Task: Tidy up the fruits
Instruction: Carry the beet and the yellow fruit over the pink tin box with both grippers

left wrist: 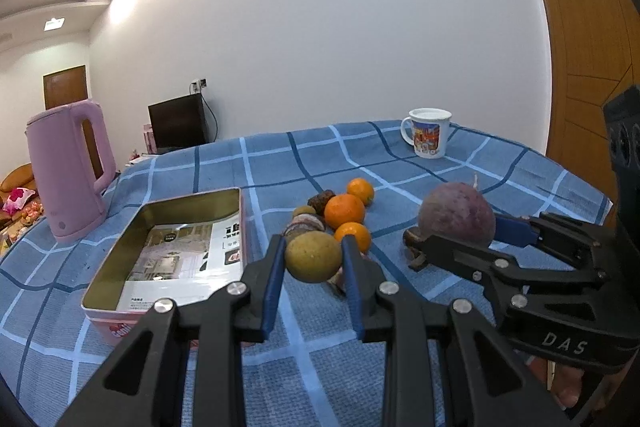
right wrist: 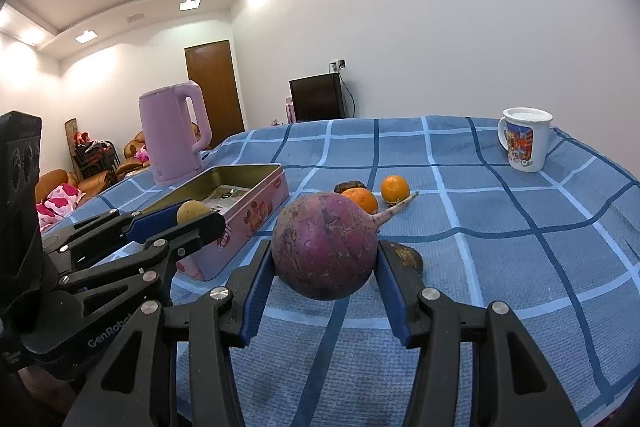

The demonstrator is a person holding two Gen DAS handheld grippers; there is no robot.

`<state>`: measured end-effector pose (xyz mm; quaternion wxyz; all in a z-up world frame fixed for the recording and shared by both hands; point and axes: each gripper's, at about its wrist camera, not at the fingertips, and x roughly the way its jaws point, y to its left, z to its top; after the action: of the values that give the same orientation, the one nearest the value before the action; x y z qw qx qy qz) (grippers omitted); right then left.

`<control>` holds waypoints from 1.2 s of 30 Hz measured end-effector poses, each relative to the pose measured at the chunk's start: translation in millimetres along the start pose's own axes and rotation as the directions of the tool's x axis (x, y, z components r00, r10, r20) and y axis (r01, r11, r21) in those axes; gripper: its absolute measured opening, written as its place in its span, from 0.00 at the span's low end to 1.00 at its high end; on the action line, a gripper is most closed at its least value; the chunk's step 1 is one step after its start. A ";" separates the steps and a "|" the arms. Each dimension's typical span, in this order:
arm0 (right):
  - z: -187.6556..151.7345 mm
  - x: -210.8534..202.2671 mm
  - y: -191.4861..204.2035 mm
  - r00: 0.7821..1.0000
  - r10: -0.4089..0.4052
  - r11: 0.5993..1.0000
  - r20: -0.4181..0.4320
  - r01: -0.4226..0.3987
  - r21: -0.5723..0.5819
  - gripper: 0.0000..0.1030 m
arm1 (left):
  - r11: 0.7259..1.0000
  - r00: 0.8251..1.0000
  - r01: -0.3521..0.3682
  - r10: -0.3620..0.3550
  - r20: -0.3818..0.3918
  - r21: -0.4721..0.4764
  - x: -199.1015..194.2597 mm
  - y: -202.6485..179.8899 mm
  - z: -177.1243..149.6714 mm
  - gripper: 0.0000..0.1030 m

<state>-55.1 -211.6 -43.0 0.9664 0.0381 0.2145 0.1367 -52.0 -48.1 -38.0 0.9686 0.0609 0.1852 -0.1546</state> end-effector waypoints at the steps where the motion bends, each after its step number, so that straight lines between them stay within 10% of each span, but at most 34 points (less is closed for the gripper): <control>1: 0.4 -0.7 0.3 1.000 0.001 1.000 0.003 -0.001 -0.001 0.51 | 1.000 1.000 -0.003 0.003 0.003 0.001 -0.8 0.3 0.0 0.29; 36: 25.1 -5.0 15.1 0.996 0.000 0.997 0.095 0.007 -0.077 0.51 | 0.995 0.991 -0.097 0.099 0.087 -0.036 -3.6 23.6 28.6 0.29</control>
<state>-52.6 -198.9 -16.3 0.9764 0.0067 0.1631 0.1412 -37.9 -29.8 -8.8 0.9831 0.0476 0.1410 -0.1064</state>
